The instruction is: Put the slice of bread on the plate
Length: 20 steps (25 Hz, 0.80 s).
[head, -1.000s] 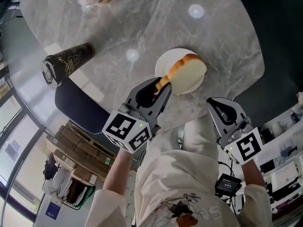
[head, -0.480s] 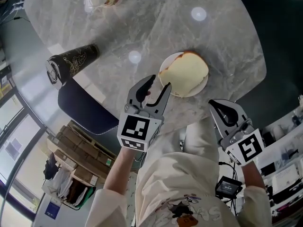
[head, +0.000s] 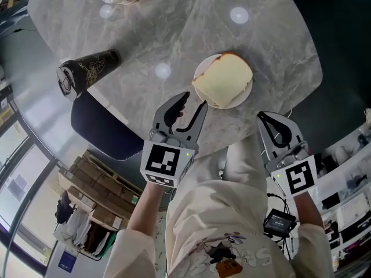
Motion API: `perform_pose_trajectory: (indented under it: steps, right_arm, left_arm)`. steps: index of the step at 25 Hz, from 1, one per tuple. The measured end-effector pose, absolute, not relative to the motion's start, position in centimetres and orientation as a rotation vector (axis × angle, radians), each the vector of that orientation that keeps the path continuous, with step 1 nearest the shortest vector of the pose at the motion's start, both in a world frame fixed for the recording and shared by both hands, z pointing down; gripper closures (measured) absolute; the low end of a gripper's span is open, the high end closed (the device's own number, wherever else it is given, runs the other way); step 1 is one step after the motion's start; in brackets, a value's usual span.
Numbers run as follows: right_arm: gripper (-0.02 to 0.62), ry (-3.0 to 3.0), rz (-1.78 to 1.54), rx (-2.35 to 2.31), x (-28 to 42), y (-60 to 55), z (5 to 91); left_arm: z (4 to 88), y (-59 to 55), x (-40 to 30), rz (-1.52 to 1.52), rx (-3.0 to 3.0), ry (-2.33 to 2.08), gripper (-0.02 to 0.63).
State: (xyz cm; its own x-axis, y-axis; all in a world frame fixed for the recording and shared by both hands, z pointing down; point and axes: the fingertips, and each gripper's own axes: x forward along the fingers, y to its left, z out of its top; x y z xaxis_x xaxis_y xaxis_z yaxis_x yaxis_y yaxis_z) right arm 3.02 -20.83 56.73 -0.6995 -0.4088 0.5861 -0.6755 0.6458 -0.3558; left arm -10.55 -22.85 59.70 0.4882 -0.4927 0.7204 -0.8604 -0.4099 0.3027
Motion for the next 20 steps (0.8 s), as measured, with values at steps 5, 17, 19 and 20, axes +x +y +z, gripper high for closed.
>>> perform_pose_trajectory:
  steps: [5, 17, 19, 20]
  right_arm:
    - [0.589, -2.408, 0.764, 0.861, 4.2, -20.3, 54.7]
    - [0.589, -2.421, 0.582, 0.857, 1.4, -20.7, 46.7]
    - [0.589, -2.416, 0.549, 0.854, 0.4, -20.1, 46.6]
    - [0.589, -2.413, 0.534, 0.856, -0.6, -19.4, 46.3]
  left_arm:
    - [57.0, -21.6, -9.2, 0.625, 2.064, -1.117, 0.437]
    - [47.2, -16.5, -12.7, 0.471, 2.048, -1.189, 0.442]
    - [46.8, -15.1, -14.0, 0.433, 2.046, -1.229, 0.443]
    - [46.4, -14.2, -15.0, 0.415, 2.047, -1.24, 0.443]
